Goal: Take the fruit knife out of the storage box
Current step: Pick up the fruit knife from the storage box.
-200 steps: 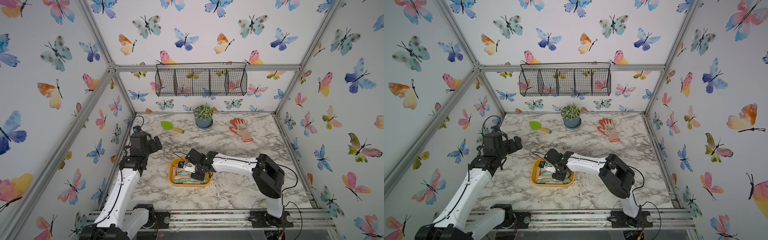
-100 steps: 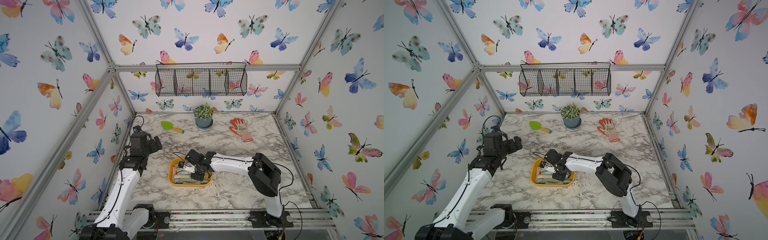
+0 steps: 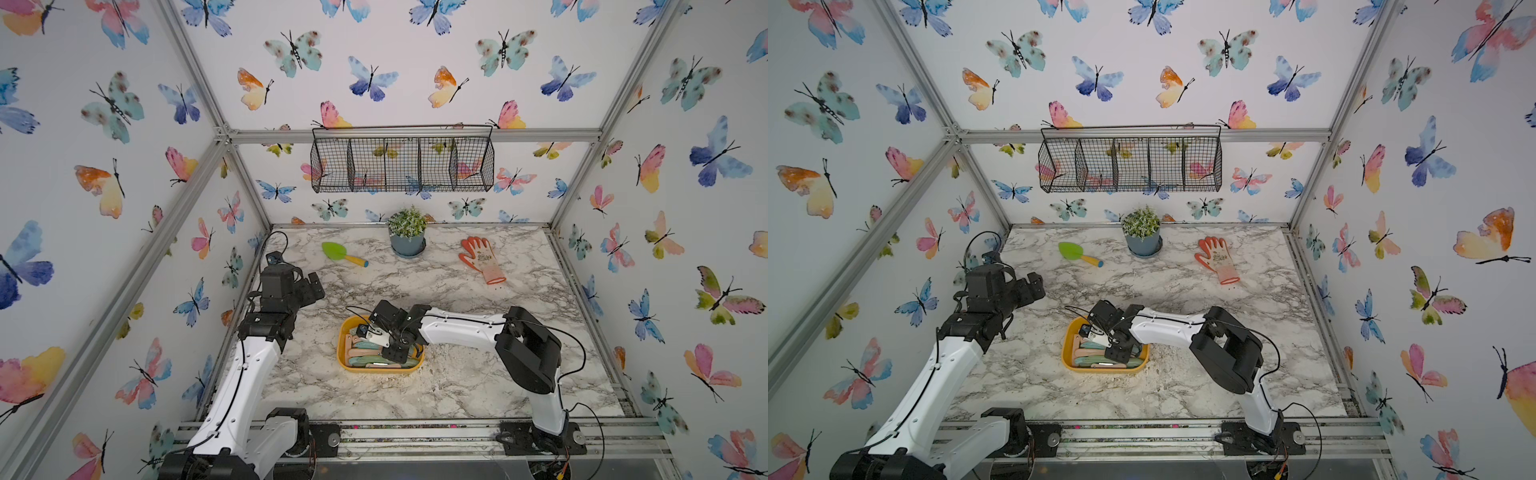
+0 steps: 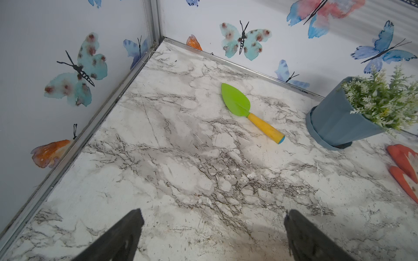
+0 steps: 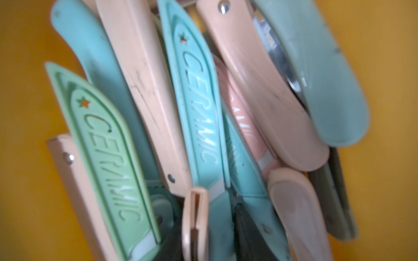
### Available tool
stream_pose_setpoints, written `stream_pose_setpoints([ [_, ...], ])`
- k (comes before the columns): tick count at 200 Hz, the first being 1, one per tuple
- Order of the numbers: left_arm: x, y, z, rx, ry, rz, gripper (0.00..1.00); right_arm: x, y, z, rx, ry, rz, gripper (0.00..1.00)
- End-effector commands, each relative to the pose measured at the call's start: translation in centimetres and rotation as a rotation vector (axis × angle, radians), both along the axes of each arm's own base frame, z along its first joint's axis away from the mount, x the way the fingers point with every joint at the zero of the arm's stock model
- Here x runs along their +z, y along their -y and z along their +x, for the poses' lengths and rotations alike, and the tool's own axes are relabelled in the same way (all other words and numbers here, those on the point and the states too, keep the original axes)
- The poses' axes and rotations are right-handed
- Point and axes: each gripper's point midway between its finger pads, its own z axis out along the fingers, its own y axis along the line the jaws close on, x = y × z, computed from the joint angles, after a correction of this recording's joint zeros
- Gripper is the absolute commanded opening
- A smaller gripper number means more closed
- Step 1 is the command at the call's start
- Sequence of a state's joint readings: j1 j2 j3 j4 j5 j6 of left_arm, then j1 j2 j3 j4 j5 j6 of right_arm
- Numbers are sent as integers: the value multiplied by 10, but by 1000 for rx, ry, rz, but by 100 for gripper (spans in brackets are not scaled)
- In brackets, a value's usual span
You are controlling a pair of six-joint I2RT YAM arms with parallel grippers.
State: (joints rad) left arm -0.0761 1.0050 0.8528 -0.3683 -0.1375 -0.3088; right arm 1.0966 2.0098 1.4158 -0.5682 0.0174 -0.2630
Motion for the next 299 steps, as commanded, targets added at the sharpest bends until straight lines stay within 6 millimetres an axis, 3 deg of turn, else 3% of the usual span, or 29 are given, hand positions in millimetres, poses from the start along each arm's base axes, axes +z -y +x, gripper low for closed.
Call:
stream_pose_setpoints([
  [1,13,-1,-1,10,23,4,98,11,3,-2,-14,7,13,30],
  [86,14,-2,-2,15,26,6,98,25,2,4,-36,6,61,24],
  [142,14,-3,-2,18,28,6,98,19,4,4,-40,-9,51,19],
  [193,14,-3,-2,21,27,8,98,33,1,5,-47,-13,98,14],
  [267,14,-4,-2,23,27,10,98,36,1,8,-55,-20,113,10],
  [299,14,-4,-2,25,26,11,98,27,3,7,-54,-39,90,10],
])
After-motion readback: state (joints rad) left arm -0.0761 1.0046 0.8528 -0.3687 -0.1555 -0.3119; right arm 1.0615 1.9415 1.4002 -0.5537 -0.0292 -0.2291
